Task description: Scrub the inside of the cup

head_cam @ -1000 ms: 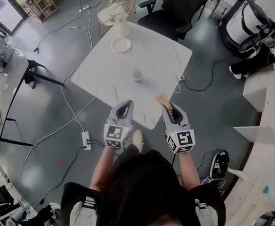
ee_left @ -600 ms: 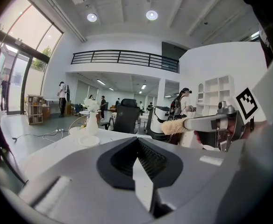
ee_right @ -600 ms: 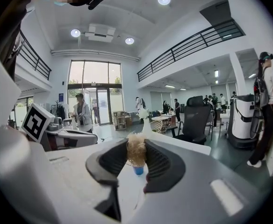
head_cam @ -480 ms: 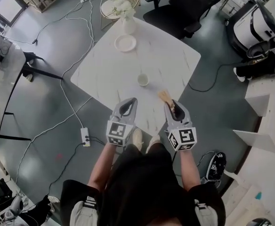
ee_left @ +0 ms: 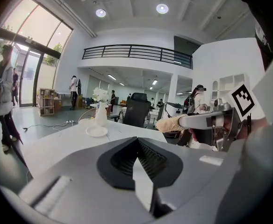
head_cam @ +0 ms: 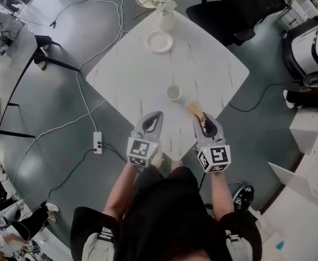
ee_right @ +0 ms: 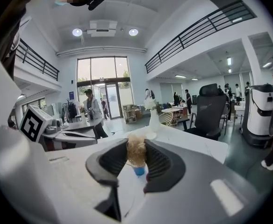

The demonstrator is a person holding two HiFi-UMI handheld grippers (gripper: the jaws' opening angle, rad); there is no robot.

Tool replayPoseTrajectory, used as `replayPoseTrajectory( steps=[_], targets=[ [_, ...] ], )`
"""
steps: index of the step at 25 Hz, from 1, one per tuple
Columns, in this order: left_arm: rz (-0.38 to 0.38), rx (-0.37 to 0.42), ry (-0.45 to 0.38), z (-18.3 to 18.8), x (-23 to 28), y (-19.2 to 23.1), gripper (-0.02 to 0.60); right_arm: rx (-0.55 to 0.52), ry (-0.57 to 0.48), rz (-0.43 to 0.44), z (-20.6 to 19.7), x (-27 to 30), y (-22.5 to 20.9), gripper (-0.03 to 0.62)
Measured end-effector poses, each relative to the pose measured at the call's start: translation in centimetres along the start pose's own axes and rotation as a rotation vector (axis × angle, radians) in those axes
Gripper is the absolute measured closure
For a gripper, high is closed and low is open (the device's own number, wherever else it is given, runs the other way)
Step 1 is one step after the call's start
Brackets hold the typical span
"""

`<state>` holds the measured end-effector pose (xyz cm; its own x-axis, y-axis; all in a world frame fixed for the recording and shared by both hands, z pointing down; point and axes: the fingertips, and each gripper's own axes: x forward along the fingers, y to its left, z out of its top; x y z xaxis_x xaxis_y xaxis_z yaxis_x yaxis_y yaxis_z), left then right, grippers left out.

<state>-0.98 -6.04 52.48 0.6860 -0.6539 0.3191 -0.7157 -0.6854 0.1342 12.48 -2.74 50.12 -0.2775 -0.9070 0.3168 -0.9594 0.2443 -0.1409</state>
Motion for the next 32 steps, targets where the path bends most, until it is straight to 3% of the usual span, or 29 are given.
replayPoseTrajectory(
  steps=[19, 27, 32],
  targets=[
    [0.104, -0.072, 0.098, -8.5, 7.6, 2.5, 0.574, 0.066, 0.152, 0.135, -7.4, 8.0, -3.7, 0.487],
    [0.113, -0.084, 0.131, -10.9, 8.9, 2.9, 0.567, 0.078, 0.167, 0.154, -8.3, 9.2, -4.0, 0.487],
    [0.103, -0.055, 0.147, -12.0, 10.6, 3.1, 0.408, 0.091, 0.176, 0.141, -8.5, 9.6, -4.9, 0.487]
  ],
)
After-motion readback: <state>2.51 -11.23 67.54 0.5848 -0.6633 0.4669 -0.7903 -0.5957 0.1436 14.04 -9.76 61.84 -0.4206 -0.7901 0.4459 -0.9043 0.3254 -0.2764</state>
